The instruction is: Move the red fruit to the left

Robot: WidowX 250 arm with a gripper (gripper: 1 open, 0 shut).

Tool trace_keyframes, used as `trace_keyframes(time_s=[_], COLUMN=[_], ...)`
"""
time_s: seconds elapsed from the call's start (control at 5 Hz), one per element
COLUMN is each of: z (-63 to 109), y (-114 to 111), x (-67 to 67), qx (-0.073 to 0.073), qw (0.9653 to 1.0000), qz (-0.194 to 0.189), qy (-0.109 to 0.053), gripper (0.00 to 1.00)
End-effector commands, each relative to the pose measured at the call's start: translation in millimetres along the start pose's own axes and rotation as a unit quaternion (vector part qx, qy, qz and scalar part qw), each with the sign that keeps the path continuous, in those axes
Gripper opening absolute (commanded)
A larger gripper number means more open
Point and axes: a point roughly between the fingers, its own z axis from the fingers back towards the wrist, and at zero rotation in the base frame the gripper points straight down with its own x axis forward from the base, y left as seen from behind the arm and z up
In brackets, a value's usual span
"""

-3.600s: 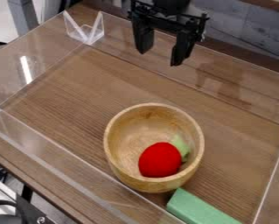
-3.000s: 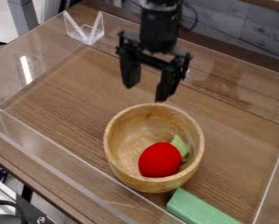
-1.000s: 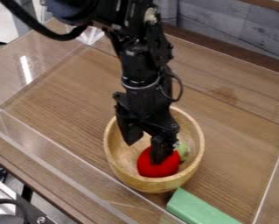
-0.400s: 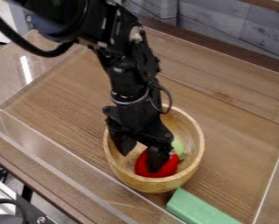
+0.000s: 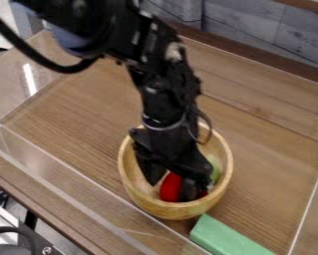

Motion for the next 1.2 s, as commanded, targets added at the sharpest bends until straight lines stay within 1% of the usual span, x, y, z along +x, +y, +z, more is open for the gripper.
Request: trace_keyframes(time_s=[0.0,0.2,0.4,0.6,0.8,1.0], z=[11.4,19.9,22.4,42.7,63.1,84.0], y=[-8,-11,1,17,39,58], x=[12.2,6.3,2.2,0.1,4.8,13.4], qx=[0.0,-0.003,-0.004,-0.007,-0.004,-0.001], qw=[0.9999,0.9998,0.9999,0.9995,0.9984,0.9964], qz=[-0.003,-0.01,-0.003,0.01,0.038,0.065], qy=[-0.016,-0.015,-0.016,-0.029,-0.042,-0.054], gripper=[1.0,1.0,0.0,0.0,0.0,0.0])
